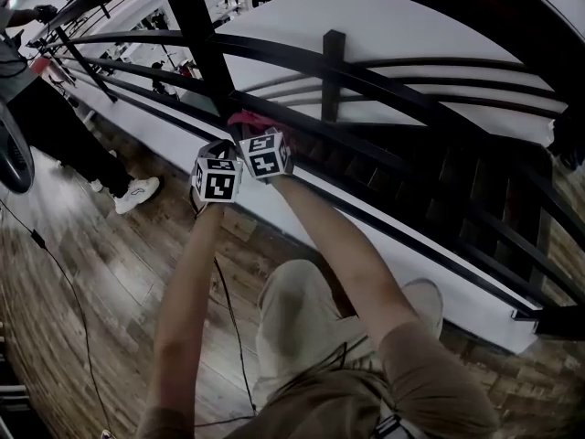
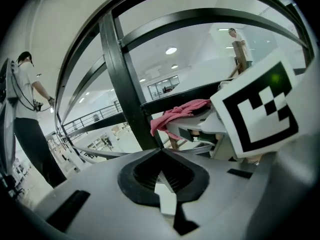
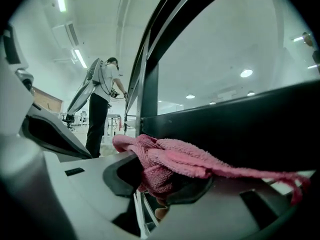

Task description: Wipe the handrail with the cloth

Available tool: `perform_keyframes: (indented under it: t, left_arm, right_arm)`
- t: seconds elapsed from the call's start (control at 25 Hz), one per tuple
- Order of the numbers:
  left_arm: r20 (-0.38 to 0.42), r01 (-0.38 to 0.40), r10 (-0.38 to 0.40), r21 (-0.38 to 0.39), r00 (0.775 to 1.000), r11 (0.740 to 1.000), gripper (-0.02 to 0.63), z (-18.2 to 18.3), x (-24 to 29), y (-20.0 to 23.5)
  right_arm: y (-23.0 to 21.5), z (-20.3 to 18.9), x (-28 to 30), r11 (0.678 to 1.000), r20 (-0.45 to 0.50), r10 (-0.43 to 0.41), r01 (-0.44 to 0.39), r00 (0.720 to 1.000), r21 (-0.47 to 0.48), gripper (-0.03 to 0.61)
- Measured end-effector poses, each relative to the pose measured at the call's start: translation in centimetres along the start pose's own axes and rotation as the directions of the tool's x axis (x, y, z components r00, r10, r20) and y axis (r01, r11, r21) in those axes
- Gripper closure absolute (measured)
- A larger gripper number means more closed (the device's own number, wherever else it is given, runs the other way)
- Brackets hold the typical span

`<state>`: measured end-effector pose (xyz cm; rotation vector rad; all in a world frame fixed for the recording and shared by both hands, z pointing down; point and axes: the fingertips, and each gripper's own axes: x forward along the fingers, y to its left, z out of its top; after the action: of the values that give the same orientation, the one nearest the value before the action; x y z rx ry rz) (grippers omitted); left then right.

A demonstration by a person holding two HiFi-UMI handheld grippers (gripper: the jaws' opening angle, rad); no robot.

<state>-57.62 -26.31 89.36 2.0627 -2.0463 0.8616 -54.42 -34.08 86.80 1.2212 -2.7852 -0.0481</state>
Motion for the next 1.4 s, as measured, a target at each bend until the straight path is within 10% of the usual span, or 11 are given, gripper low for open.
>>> perform_keyframes:
  t: [0.52, 0.68, 1.04, 1.4]
  left_arm:
    - [0.003, 0.012, -0.012, -0.083, 1.0, 0.997, 0.598, -2.4, 4.0, 1.9]
    - [-0.014, 0.039, -0.041, -0.096, 0.999, 0.995, 0.597, -4.1, 4.9, 0.2]
    - [-0.01, 0.073, -0.075, -0.134, 0.997, 0.988, 0.597, -5.6, 5.1, -1.4]
    - [-0.004, 0.136, -0.138, -0.127, 0.99, 0.983, 0.598, -4.5, 3.5, -5.0]
  right_arm:
    - [3.1, -2.5, 4.4, 0.958, -0.105, 0.189, -0.207, 0.976, -0.199, 0.449]
    - [3.6, -8.7, 4.8, 0.9, -0.353, 0.209, -0.321, 0.912, -0.294, 0.449]
    - [3.4, -11.3, 4.0, 0.848, -0.566, 0.225, -0.446, 0.793, -0.287, 0.449]
    - [0.1, -12.9, -2.4, 0.864, -0.697, 0.175, -0.448, 0.696, -0.23, 0.451]
